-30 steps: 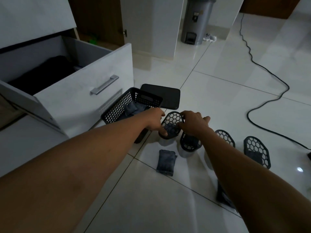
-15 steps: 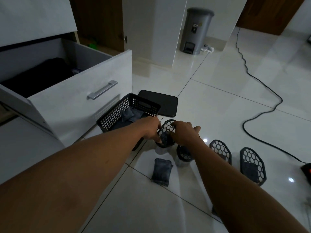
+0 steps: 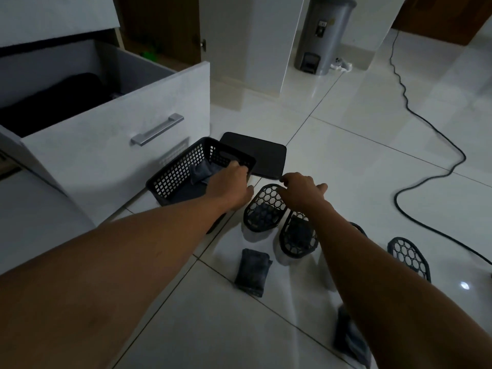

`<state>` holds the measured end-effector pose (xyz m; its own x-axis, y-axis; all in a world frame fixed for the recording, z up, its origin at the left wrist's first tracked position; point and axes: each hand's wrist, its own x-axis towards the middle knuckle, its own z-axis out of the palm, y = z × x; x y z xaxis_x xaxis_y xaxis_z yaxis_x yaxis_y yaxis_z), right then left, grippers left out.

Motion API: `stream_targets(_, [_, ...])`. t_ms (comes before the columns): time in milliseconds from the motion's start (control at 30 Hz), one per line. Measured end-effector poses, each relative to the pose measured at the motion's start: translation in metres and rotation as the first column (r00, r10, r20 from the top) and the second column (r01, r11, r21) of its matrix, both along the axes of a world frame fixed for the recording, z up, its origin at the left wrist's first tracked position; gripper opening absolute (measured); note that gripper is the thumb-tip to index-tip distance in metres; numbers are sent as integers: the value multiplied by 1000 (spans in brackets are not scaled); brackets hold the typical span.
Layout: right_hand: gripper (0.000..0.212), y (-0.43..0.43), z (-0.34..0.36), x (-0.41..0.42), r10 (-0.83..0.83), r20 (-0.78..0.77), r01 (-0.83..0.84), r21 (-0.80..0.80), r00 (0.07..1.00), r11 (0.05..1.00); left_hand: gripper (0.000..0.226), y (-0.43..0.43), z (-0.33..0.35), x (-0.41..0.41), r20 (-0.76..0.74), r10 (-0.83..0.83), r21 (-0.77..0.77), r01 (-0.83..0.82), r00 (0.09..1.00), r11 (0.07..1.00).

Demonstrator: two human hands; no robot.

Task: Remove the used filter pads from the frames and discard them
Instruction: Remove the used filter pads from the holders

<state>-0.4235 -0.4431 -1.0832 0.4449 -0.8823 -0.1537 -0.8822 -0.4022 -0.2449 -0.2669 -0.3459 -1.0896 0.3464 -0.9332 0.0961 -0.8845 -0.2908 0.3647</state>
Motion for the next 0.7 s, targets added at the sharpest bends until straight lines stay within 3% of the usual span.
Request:
stream_targets(167, [35,-51,-13,20,-41,30,40,37,999,999,15,-8,-25,9,-77,28,-36,-31,997,999])
stream_targets(333, [46,-83,-23,49,208,24,-206,268,978,941,18,-11,-36,9,-52,2,-129,-8,999,992])
stream_targets(467, [49,-94,-40,53,275,-67,-234,361,959,903,25,-15,-40,12,-101,-16,-157,0,995,988])
stream_targets(633, [36,-115,-54,24,113,-267,-67,174,957,982,36,-19,-39,13,-146,-26,-180,0,989,984])
stream_targets(700, [43,-116,-52,7,97,-346,-52,136,933,989,37,-22,-39,14,-151,-34,-180,6,988,984])
